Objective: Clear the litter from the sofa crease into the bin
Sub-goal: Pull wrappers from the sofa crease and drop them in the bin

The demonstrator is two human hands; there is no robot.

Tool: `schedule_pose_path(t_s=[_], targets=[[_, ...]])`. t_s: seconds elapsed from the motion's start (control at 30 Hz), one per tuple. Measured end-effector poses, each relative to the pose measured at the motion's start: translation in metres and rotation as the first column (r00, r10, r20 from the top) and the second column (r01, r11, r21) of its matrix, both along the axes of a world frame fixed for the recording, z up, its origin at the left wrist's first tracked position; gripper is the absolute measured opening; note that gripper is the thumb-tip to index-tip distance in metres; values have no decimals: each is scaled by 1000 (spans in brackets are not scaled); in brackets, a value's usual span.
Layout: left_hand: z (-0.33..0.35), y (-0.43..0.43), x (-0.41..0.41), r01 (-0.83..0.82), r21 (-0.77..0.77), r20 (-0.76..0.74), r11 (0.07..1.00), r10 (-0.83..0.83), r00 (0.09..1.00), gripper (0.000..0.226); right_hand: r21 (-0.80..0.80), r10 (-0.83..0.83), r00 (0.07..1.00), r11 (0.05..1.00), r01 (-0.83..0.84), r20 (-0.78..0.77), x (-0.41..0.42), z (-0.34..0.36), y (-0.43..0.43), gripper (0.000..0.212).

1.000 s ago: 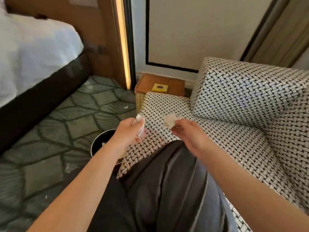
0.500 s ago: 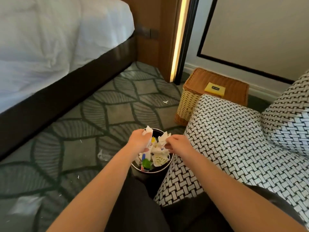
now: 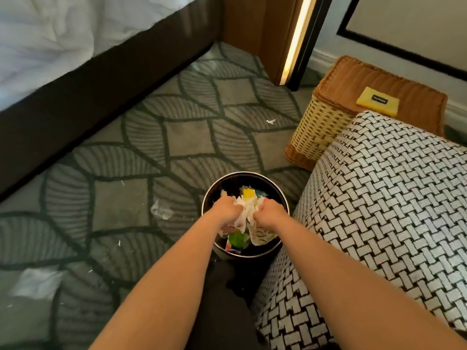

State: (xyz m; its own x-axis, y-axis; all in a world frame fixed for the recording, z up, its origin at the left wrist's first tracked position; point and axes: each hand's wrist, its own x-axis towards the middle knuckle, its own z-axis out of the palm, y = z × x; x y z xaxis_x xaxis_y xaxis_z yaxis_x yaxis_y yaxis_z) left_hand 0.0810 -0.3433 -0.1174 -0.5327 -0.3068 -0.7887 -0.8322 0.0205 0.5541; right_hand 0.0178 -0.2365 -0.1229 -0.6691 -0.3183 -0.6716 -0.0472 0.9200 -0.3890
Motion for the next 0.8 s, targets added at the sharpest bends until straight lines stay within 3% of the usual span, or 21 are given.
schedule_pose_path(t_s=[0.17,0.37,0.47,0.6,0.8], targets=[[-31,-6,0,142,-63,17,988,-141,990,33,119,17,1000,993,-18,7,-4,-25,-14,57],[-53,-19,0,223,-197,-9,955,-229,973,22,161,164,983,971,-176,87,-3,-46,-26,32],[-56,-22,2,231,-233,-7,945,-240,971,10,104,158,982,980,-168,104,2,-49,-29,11],[-40,-21,5,262,-309,-7,914,-277,961,32,66,134,990,988,-137,48,0,-33,-22,26],[11,-6,13,352,-421,-31,836,-402,915,37,-38,124,992,992,-124,-25,-6,31,7,30]])
